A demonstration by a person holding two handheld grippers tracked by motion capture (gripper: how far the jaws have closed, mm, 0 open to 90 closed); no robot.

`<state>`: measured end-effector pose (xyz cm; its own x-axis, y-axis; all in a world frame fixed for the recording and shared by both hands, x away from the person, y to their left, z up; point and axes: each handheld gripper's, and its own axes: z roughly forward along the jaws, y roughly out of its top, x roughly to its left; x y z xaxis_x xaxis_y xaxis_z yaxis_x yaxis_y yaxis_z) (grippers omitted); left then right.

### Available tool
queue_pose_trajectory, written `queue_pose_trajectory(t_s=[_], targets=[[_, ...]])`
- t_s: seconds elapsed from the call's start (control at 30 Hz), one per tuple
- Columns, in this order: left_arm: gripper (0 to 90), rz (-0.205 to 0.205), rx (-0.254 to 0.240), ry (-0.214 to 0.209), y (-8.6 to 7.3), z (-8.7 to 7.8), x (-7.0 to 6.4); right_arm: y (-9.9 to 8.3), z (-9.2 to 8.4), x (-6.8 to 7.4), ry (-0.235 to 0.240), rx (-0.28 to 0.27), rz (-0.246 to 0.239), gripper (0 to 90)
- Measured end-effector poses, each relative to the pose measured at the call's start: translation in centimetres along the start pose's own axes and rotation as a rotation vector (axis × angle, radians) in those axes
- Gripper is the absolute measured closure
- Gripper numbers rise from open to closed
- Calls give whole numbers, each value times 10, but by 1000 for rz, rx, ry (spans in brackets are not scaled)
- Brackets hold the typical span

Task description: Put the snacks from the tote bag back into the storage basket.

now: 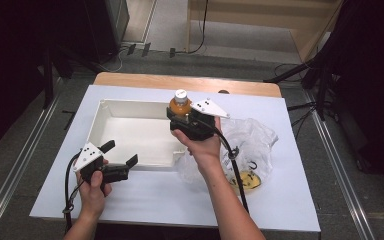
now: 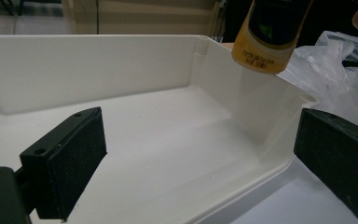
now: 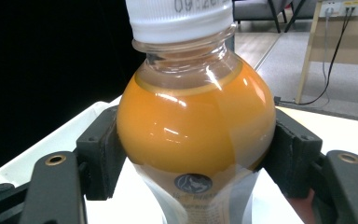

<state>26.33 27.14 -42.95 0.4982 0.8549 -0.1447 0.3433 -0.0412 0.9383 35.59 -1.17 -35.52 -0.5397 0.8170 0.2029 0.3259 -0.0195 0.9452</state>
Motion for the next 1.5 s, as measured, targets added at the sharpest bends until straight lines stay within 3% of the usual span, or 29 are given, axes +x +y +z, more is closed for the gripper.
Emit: queue_pose_trajectory(t_s=[0.53, 0.73, 0.87, 1.13, 1.3, 1.5], targets=[[23, -3, 2, -6, -1, 0, 0, -9, 19, 5, 8, 32, -6, 308], [23, 5, 4, -4, -1, 1, -1, -19, 27, 7, -5, 63, -40, 308], [23, -15, 1, -6, -1, 1, 1, -29, 33, 5, -5, 78, -31, 307], [23, -21, -5, -5, -1, -1, 4, -47, 43, 1, -44, 137, -44, 306], [23, -21, -1, -3, -2, 0, 3, -54, 49, -1, -63, 160, -25, 303], [23, -28, -6, -7, -2, -1, 3, -51, 47, -4, -67, 170, -34, 297]])
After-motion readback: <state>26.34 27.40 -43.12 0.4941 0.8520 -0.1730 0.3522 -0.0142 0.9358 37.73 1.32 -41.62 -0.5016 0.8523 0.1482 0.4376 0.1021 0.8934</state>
